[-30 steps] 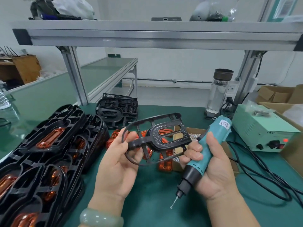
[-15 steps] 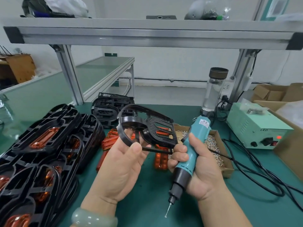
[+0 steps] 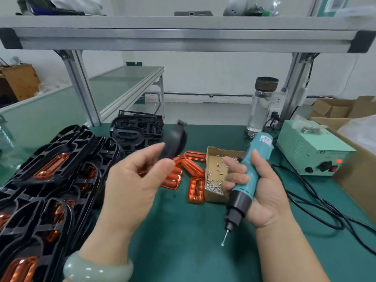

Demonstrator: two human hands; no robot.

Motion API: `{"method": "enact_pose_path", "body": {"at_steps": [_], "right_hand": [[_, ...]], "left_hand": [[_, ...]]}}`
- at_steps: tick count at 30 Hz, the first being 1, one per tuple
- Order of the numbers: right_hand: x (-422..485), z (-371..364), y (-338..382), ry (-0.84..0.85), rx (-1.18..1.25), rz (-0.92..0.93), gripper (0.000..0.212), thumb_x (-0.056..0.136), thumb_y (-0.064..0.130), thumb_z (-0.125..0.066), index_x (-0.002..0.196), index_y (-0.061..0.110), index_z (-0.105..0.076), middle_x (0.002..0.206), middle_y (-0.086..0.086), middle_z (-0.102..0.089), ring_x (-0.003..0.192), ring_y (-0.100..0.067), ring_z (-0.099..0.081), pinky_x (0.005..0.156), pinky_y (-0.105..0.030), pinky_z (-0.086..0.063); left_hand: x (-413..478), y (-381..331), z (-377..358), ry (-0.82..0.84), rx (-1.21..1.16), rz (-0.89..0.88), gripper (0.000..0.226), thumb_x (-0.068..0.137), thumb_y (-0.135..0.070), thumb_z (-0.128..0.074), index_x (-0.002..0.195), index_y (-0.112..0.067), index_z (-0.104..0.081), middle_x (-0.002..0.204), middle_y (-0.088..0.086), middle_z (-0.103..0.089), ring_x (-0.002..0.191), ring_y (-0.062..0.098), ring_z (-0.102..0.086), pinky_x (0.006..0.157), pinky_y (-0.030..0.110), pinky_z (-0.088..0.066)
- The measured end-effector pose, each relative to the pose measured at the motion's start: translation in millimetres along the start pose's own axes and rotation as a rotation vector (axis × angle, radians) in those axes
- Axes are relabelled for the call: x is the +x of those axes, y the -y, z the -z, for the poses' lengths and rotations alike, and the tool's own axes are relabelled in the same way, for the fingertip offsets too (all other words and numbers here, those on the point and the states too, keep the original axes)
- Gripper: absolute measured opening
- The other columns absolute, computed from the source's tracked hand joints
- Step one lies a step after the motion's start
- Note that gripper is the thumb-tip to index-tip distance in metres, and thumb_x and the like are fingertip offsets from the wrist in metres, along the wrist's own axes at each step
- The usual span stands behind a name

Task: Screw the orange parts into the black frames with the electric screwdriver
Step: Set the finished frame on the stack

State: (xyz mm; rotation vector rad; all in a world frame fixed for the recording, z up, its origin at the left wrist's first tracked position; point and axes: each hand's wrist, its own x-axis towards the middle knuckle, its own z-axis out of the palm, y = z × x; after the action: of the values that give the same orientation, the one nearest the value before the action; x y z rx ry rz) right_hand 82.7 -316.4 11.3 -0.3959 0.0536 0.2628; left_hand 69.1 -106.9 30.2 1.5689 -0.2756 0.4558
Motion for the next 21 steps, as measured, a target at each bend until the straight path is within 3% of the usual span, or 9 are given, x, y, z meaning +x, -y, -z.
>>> {"method": "enact_pose_path", "body": {"at_steps": [3, 6, 13, 16, 21], "right_hand": [[0.2, 3.1, 6.2, -0.065, -0.004, 0.068, 0.053, 0.076, 0.039, -0.063, 0.114, 0.007, -0.046, 0.059, 0.007, -0.046, 0.04, -0.004, -0.044, 0.046, -0.02, -0.044], [-1.1, 5.4, 11.1, -0.06, 0.016, 0.104, 0.046, 0.078, 0.039, -0.059, 0.108, 0.006, -0.049, 0.059, 0.009, -0.045, 0.04, -0.002, -0.044, 0.047, -0.018, -0.043], [-2.7, 6.3, 15.9, -0.027, 0.054, 0.123, 0.05, 0.079, 0.04, -0.057, 0.117, 0.008, -0.047, 0.058, 0.011, -0.045, 0.04, -0.001, -0.045, 0.049, -0.016, -0.042], [-3.3, 6.5, 16.4, -0.014, 0.044, 0.123, 0.053, 0.079, 0.039, -0.058, 0.12, 0.008, -0.046, 0.058, 0.01, -0.046, 0.04, -0.001, -0.045, 0.048, -0.017, -0.043], [-2.7, 8.4, 14.9, -0.016, 0.02, 0.117, 0.046, 0.08, 0.039, -0.059, 0.113, 0.008, -0.05, 0.057, 0.01, -0.048, 0.04, -0.002, -0.046, 0.049, -0.018, -0.044]], "left_hand": [[-13.4, 6.8, -2.9, 0.148, 0.341, -0.001, 0.032, 0.056, -0.05, -0.083, 0.084, -0.049, -0.069, 0.083, -0.016, -0.071, 0.076, -0.003, -0.062, 0.072, 0.004, -0.043], [-31.5, 16.4, -6.4, 0.291, 0.546, 0.02, 0.039, 0.053, -0.049, -0.084, 0.081, -0.059, -0.058, 0.083, -0.024, -0.062, 0.083, -0.005, -0.057, 0.072, 0.002, -0.037], [-54.7, 28.0, -1.8, 0.534, 0.671, 0.068, 0.058, 0.061, -0.042, -0.081, 0.103, -0.062, -0.046, 0.097, -0.034, -0.051, 0.099, -0.009, -0.047, 0.082, 0.005, -0.036], [-62.1, 29.4, -2.5, 0.605, 0.729, 0.05, 0.066, 0.067, -0.044, -0.075, 0.12, -0.055, -0.038, 0.1, -0.035, -0.046, 0.102, -0.011, -0.042, 0.083, 0.004, -0.035], [-65.1, 26.4, -2.1, 0.683, 0.722, 0.096, 0.086, 0.054, -0.061, -0.07, 0.127, -0.057, -0.025, 0.11, -0.05, -0.037, 0.113, -0.023, -0.033, 0.085, -0.002, -0.032]]}}
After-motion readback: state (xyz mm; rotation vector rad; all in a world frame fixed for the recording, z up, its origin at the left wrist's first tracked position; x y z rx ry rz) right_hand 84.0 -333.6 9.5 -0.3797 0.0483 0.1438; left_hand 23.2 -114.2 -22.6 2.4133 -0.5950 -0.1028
